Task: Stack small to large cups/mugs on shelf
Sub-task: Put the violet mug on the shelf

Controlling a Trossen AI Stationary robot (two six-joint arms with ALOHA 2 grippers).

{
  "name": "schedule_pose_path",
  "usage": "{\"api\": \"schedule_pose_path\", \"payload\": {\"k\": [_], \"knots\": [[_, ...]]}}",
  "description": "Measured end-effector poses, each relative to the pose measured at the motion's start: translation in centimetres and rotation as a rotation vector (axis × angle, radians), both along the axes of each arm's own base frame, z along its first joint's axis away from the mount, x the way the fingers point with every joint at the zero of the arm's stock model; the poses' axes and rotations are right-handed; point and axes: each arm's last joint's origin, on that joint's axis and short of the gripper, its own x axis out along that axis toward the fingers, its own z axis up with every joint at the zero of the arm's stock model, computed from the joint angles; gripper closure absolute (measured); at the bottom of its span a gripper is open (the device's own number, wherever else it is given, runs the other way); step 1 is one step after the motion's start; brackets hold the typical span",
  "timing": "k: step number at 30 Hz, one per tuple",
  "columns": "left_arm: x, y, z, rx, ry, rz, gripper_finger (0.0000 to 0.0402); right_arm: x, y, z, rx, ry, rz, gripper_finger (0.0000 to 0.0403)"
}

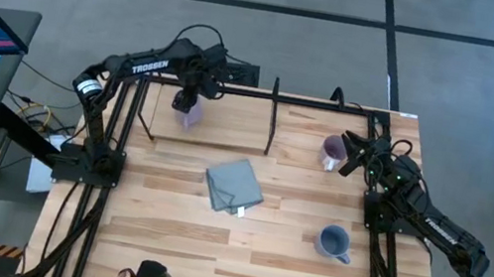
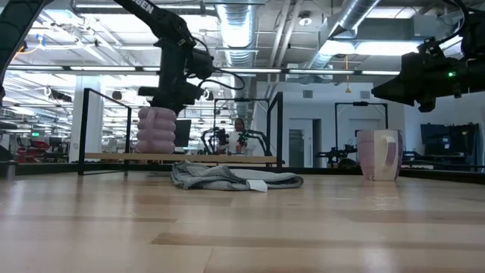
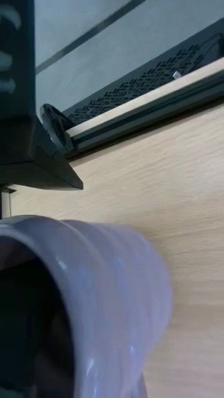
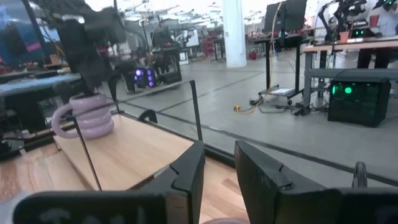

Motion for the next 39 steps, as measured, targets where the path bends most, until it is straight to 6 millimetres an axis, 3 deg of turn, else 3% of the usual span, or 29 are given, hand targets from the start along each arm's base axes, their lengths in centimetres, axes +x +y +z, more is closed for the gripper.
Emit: {"api": "schedule_pose_path", "payload": {"k": [16, 27, 32, 39], "knots": [[-0.6, -0.5, 3.0, -0.037, 0.049, 0.053, 0.0240, 0.7, -0.5, -1.2, 0.095, 0.112, -0.003, 0.0289], [-0.5, -0.3, 6.3, 0.036, 0.006, 0.102, 0.0240, 0.7, -0.5, -1.3, 0.107, 0.114, -0.003, 0.0289], [0.0, -0.4, 7.7, 0.052, -0.074, 0.157, 0.0240, 0.7, -0.5, -1.3, 0.107, 0.114, -0.004, 0.0289], [1.6, -1.7, 8.3, -0.100, -0.256, 0.134, 0.0240, 0.7, -0.5, -1.3, 0.107, 0.114, -0.004, 0.0289]]}}
